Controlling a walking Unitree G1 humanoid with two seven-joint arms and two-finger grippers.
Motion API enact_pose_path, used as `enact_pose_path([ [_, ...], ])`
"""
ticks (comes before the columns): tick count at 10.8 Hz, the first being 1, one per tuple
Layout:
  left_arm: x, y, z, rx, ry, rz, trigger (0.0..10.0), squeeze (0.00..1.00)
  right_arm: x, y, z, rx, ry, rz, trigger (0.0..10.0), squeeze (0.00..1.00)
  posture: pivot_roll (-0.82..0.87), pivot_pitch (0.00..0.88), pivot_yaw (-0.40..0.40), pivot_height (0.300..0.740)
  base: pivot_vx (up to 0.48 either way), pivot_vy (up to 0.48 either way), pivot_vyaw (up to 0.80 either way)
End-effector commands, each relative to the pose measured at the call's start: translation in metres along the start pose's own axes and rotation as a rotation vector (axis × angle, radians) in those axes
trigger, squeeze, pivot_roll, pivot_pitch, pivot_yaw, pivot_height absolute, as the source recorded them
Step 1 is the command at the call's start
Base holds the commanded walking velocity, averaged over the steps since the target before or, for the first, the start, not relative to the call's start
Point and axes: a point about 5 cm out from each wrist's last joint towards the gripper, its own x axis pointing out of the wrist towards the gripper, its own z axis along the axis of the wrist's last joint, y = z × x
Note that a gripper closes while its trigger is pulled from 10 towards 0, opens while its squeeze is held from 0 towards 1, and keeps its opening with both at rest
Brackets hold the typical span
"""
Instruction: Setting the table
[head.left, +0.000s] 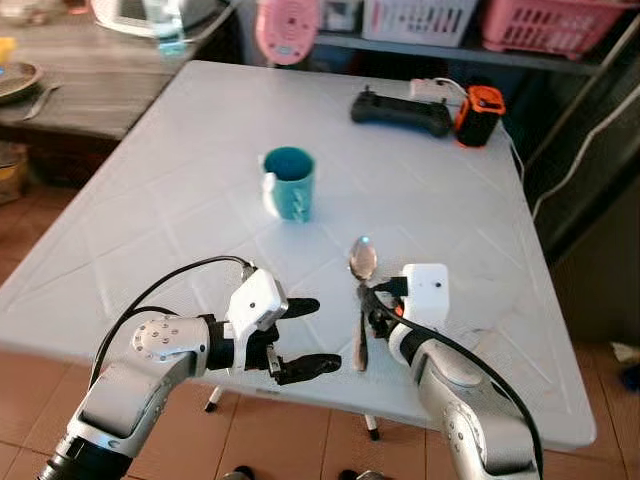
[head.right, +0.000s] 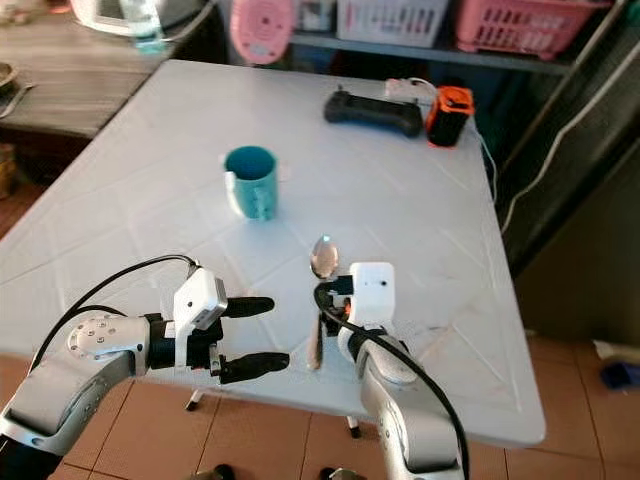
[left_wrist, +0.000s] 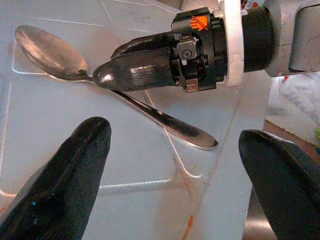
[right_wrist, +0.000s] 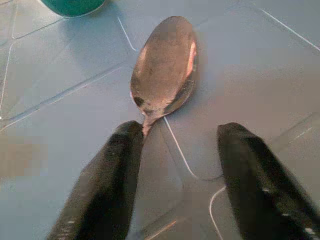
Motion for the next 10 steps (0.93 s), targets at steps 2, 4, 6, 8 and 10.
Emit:
enact_pose_path([
  [2, 0.003, -0.003, 0.004, 0.026, -0.001, -0.002, 10.0, 0.00, 0.001, 0.003, -0.018, -0.048, 0.086, 0.026, 0.0, 0.00, 0.22, 0.179, -0.031, 0.740, 0.000, 0.000, 0.00],
  [4, 0.004, -0.003, 0.003, 0.027, 0.001, -0.006, 10.0, 0.00, -0.001, -0.008, -0.022, -0.107, 0.100, -0.011, 0.0, 0.00, 0.21, 0.185, -0.021, 0.740, 0.000, 0.000, 0.00],
  [6, 0.004, -0.003, 0.003, 0.030, 0.006, -0.013, 10.0, 0.00, 0.002, -0.014, -0.022, -0.154, 0.092, -0.021, 0.0, 0.00, 0.21, 0.193, -0.011, 0.740, 0.000, 0.000, 0.00],
  [8, 0.004, -0.003, 0.004, 0.033, 0.010, -0.013, 10.0, 0.00, 0.002, -0.026, -0.023, -0.159, 0.102, -0.087, 0.0, 0.00, 0.21, 0.197, -0.008, 0.740, 0.000, 0.000, 0.00],
  [10, 0.004, -0.003, 0.005, 0.036, 0.015, -0.009, 10.0, 0.00, -0.006, -0.033, -0.028, -0.149, 0.107, -0.136, 0.0, 0.00, 0.22, 0.197, -0.009, 0.740, 0.000, 0.000, 0.00],
])
